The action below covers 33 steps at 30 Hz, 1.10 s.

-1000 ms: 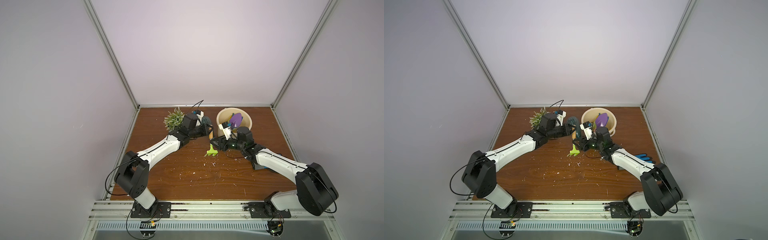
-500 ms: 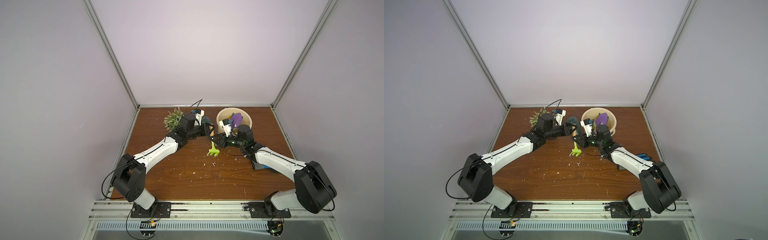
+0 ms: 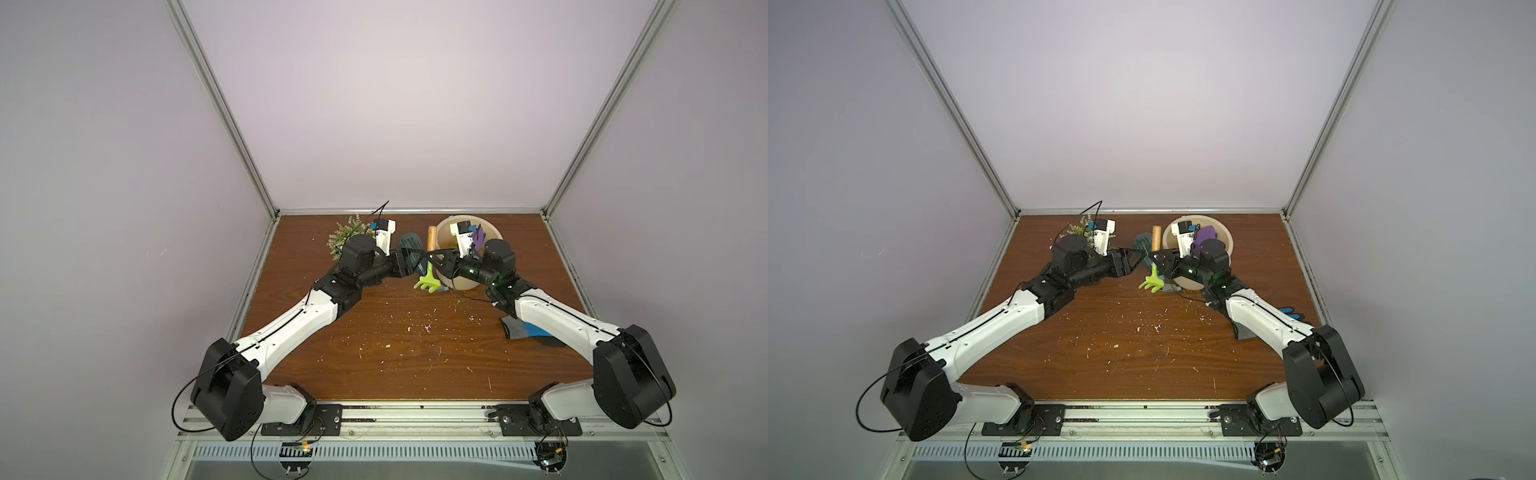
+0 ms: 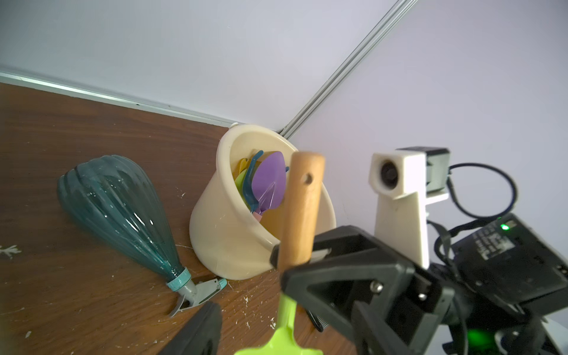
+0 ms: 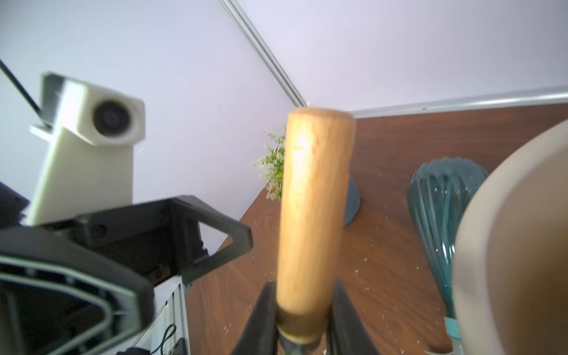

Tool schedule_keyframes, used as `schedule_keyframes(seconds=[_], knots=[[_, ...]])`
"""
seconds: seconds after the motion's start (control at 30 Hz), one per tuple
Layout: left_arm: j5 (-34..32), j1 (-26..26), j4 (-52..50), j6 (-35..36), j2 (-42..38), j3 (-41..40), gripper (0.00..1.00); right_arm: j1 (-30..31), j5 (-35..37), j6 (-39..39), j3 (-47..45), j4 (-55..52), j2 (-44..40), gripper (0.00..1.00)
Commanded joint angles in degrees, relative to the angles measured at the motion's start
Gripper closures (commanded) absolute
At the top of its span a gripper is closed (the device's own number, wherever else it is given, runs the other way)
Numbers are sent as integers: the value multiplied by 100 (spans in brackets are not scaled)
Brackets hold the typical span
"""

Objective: Organize the gardening tools
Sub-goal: Pick up the gardening tool from the center of the board.

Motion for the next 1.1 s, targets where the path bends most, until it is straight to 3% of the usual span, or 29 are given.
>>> schedule_keyframes(seconds=[0.0, 0.2, 0.47, 0.6, 0.7, 0.87, 1.07], knots=[[-123, 55, 168, 15, -117, -274, 29, -15, 539, 189, -21, 1418, -436, 97], [-33, 42, 414, -252, -57, -412, 25, 33, 1085, 395, -579, 2910, -638, 96], [502, -3, 1715, -897, 233, -506, 21, 230, 1199, 220, -803, 3199, -776, 95], [790, -103, 1966, -1077, 547, -404, 27, 278, 1384, 147, -937, 3431, -872, 95], [895, -183, 1981, -1091, 721, -245, 38, 323, 1602, 14, -976, 3454, -940, 95], [1000, -188, 2081, -1132, 816, -137, 70, 367, 1675, -97, -960, 3464, -934, 93], [971, -125, 2146, -1185, 748, -185, 98, 402, 1683, -160, -1095, 3369, -968, 92]])
